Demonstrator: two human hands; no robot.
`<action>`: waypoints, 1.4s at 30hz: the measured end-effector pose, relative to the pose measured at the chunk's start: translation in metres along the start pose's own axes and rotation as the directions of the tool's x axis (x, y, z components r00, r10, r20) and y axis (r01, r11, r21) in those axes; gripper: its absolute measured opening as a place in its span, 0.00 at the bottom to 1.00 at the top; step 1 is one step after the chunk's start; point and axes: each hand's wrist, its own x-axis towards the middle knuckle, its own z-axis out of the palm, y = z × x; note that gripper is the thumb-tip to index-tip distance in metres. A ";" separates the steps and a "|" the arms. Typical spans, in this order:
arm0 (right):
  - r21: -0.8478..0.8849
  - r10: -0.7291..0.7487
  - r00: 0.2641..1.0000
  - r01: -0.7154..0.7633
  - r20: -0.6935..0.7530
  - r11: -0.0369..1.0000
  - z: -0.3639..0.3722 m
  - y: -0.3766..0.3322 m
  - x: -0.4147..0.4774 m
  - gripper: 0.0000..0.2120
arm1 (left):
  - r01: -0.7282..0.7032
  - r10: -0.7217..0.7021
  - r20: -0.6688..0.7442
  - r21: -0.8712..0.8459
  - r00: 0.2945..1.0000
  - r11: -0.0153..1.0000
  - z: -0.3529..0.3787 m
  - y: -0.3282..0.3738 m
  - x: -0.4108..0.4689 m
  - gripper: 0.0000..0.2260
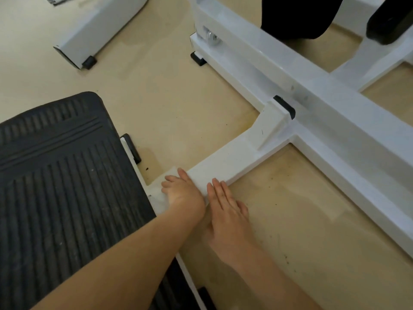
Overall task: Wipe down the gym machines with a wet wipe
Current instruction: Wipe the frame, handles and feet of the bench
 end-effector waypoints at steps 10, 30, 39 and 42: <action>0.308 0.351 0.936 -0.342 0.028 0.888 -0.026 0.060 -0.018 0.35 | -0.536 0.376 -0.563 -0.146 0.736 0.831 -0.032 0.097 0.021 0.41; 0.705 0.479 0.870 -0.266 -0.119 0.658 -0.101 0.076 -0.009 0.22 | -0.411 0.333 -0.513 -0.849 0.791 -0.332 -0.111 0.111 -0.003 0.25; 0.689 0.381 0.912 -0.179 -0.152 0.702 -0.134 0.049 0.029 0.35 | -0.769 0.284 -0.718 -0.620 0.635 0.152 -0.127 0.118 0.004 0.15; 0.609 0.394 0.877 -0.157 -0.277 0.777 -0.147 0.050 0.026 0.32 | -0.713 0.225 -0.692 -0.578 0.686 0.396 -0.151 0.131 0.002 0.14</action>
